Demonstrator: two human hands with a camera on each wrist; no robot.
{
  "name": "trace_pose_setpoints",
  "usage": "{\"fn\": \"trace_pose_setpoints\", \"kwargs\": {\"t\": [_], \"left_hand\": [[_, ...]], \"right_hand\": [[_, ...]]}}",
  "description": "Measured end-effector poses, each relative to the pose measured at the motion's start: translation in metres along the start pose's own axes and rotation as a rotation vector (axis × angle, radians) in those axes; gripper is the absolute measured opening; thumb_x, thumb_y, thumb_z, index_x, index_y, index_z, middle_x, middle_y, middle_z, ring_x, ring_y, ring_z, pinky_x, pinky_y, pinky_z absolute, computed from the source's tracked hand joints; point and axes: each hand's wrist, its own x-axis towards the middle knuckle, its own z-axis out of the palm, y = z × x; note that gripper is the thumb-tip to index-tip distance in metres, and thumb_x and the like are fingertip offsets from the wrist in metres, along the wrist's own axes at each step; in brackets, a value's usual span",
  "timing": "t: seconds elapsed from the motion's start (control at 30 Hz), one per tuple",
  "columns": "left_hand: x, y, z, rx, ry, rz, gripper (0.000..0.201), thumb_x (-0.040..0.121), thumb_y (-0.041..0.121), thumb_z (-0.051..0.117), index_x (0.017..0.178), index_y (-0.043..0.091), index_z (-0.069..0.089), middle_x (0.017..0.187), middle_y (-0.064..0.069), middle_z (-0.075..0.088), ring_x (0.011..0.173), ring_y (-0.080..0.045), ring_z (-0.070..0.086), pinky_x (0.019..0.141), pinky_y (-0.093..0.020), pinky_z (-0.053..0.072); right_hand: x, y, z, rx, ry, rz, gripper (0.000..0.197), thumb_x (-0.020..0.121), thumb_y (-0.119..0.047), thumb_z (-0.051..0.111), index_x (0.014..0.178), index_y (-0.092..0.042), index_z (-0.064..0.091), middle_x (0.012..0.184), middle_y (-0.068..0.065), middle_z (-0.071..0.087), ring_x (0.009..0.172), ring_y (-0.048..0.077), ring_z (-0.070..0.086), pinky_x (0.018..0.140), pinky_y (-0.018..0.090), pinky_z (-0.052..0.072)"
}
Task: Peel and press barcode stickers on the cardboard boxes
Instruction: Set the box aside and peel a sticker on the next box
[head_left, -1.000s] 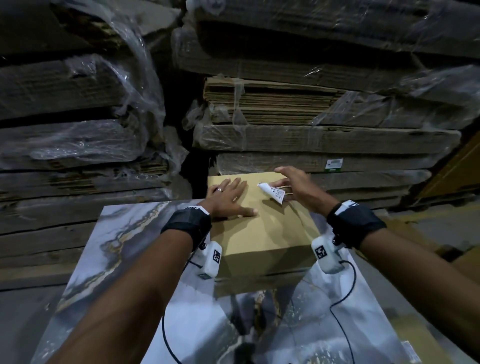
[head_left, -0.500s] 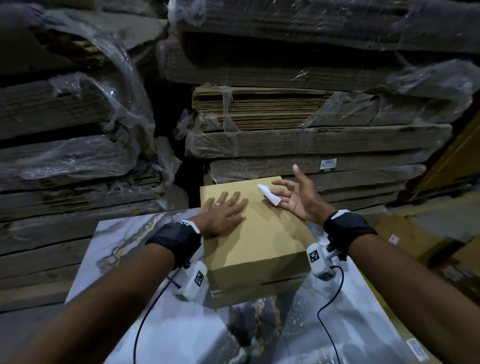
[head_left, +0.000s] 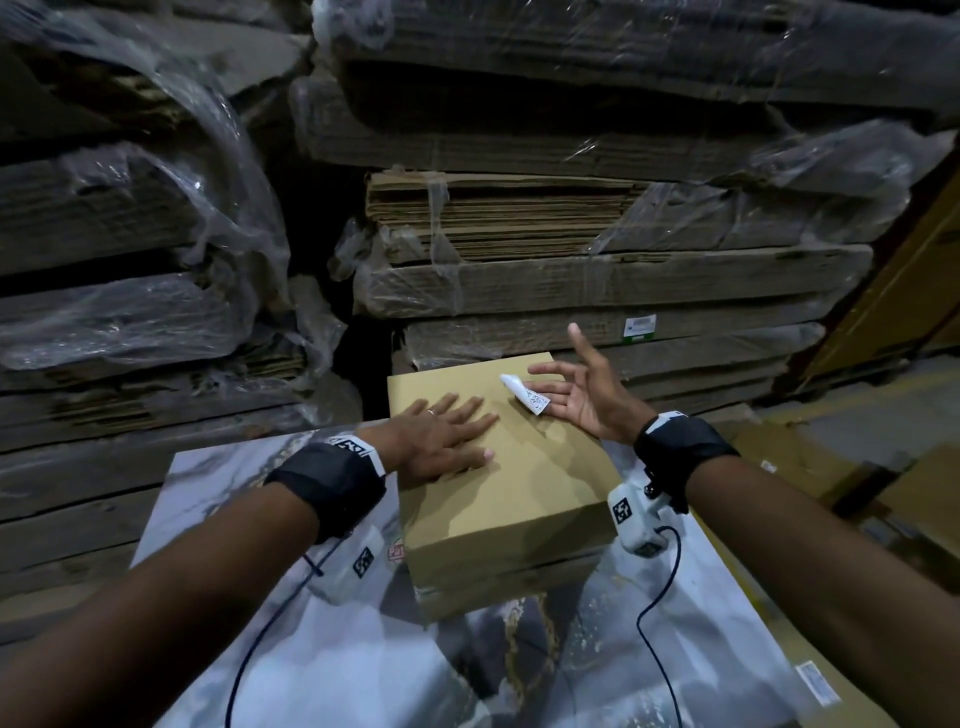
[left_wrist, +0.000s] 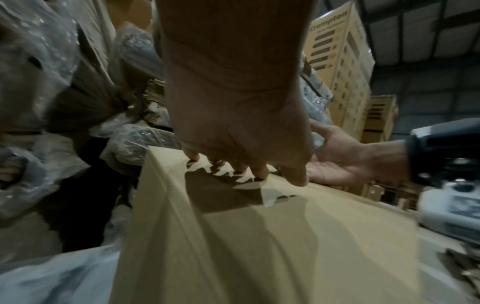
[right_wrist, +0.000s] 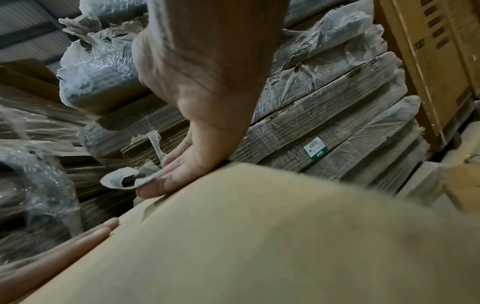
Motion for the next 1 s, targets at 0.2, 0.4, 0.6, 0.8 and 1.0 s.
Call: {"fn": "trace_pose_setpoints", "kwargs": {"t": [0.2,0.4,0.6,0.8,1.0], "left_hand": [[-0.007,0.015,0.009,-0.043,-0.003,0.214,0.065,0.102,0.064,0.019,0.160,0.042,-0.005,0.168,0.012,-0.015,0.155,-0.021,-0.013,0.124,-0.053,-0.002],[-0.007,-0.021,-0.006,0.080,-0.028,0.010,0.076,0.091,0.080,0.015,0.156,0.050,-0.010,0.167,0.011,-0.017,0.156,-0.027,-0.009,0.123,-0.056,0.002],[-0.011,0.019,0.001,-0.012,-0.028,0.133,0.078,0.095,0.077,0.020,0.160,0.040,-0.002,0.168,0.007,-0.013,0.156,-0.023,-0.010,0.124,-0.055,0.001],[0.000,0.011,-0.012,0.035,-0.053,0.145,0.070,0.095,0.077,0.012,0.157,0.051,-0.005,0.167,0.018,-0.013,0.156,-0.025,-0.008,0.122,-0.059,0.002],[0.018,0.016,-0.025,0.069,-0.068,0.007,0.092,0.080,0.094,0.012,0.158,0.047,-0.008,0.167,0.012,-0.016,0.156,-0.025,-0.008,0.122,-0.060,0.000]], "right_hand": [[0.002,0.001,0.002,-0.018,0.029,0.002,0.094,0.087,-0.081,0.047,0.130,0.001,0.062,0.133,0.029,0.063,0.112,0.030,0.068,0.091,0.038,0.058],[-0.001,0.003,0.003,-0.040,0.050,-0.008,0.092,0.085,-0.077,0.050,0.128,0.003,0.062,0.123,0.024,0.070,0.116,0.030,0.069,0.097,0.039,0.056],[0.000,0.005,0.005,-0.049,0.069,-0.029,0.091,0.088,-0.077,0.046,0.128,0.003,0.062,0.123,0.022,0.071,0.113,0.027,0.070,0.098,0.037,0.056],[-0.003,0.005,0.006,-0.059,0.094,-0.043,0.089,0.088,-0.075,0.046,0.126,0.004,0.062,0.121,0.023,0.071,0.114,0.029,0.069,0.096,0.037,0.056],[-0.005,0.007,0.008,-0.112,0.134,-0.067,0.084,0.092,-0.073,0.046,0.128,0.001,0.061,0.119,0.022,0.072,0.112,0.028,0.071,0.094,0.037,0.057]]}}
